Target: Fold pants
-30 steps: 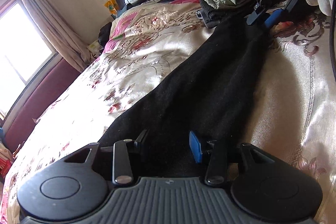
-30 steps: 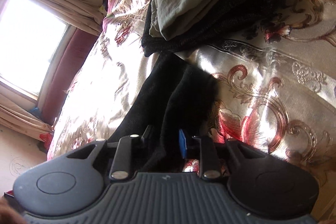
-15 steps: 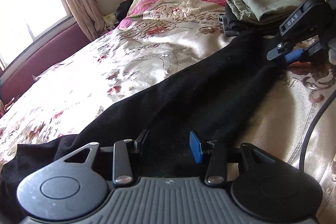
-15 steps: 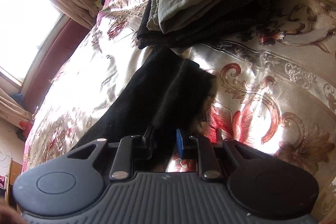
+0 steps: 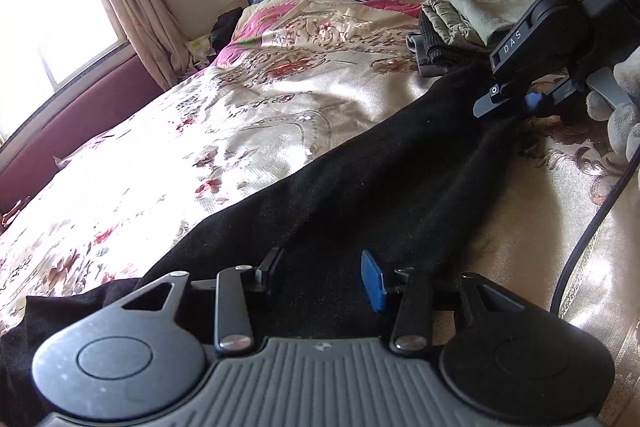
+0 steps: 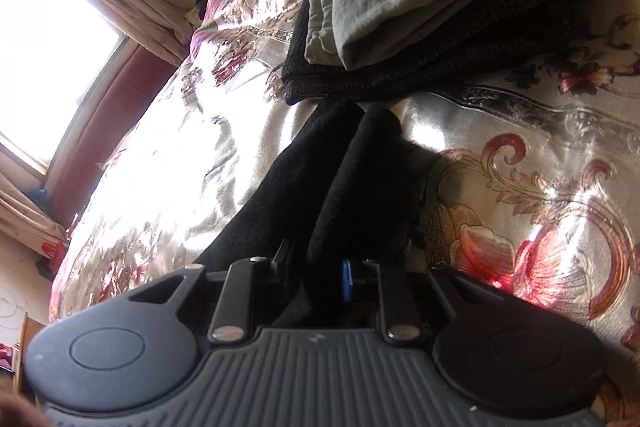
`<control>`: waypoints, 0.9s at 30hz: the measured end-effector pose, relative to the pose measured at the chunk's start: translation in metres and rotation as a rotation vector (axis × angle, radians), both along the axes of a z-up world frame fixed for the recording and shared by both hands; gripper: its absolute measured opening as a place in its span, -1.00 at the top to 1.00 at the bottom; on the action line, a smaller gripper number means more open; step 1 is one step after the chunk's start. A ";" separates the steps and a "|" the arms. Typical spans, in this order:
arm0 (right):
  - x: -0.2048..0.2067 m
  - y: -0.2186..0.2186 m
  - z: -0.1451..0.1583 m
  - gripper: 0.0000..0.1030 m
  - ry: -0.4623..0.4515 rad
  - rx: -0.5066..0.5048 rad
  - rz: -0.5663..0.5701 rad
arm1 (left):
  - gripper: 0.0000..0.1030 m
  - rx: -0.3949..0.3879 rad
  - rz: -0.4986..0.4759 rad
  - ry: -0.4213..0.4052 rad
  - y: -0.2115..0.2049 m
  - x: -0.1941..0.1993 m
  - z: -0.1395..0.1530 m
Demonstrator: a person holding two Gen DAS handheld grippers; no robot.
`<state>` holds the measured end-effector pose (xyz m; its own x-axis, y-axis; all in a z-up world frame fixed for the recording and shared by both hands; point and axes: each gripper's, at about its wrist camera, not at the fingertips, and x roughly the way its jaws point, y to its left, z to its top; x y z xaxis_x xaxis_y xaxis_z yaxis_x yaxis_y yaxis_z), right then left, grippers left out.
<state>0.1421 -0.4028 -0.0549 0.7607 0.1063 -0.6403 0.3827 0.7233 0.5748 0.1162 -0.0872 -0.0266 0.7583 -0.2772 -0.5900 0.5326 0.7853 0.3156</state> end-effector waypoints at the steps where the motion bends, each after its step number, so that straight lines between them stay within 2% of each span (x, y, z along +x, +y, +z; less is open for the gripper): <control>1: 0.000 0.001 0.000 0.58 0.000 -0.012 0.006 | -0.10 0.006 -0.003 -0.003 -0.001 -0.001 -0.001; 6: 0.015 0.004 -0.006 0.59 0.009 -0.013 0.027 | -0.10 0.022 -0.009 -0.010 -0.006 -0.002 -0.001; 10: 0.032 0.000 -0.015 0.53 -0.015 0.077 0.043 | -0.10 0.032 -0.002 -0.009 -0.009 0.001 -0.001; 12: 0.033 -0.005 -0.017 0.75 -0.017 0.117 0.032 | -0.10 0.036 0.000 -0.010 -0.009 0.001 0.001; 13: 0.030 -0.009 -0.019 0.88 -0.025 0.153 0.029 | -0.10 0.038 -0.001 -0.011 -0.009 0.001 0.001; 15: 0.018 -0.019 -0.019 0.89 -0.070 0.231 0.018 | -0.10 0.039 -0.005 -0.014 -0.009 0.000 0.003; 17: 0.005 -0.025 -0.015 0.90 -0.098 0.265 0.010 | -0.10 0.041 -0.013 -0.017 -0.010 -0.001 0.002; 24: -0.038 -0.037 0.011 0.91 -0.207 0.303 0.004 | -0.11 0.017 -0.063 -0.029 -0.021 -0.008 0.009; 27: -0.044 -0.037 0.017 0.91 -0.213 0.242 0.016 | -0.10 0.013 -0.091 -0.023 -0.029 -0.011 0.009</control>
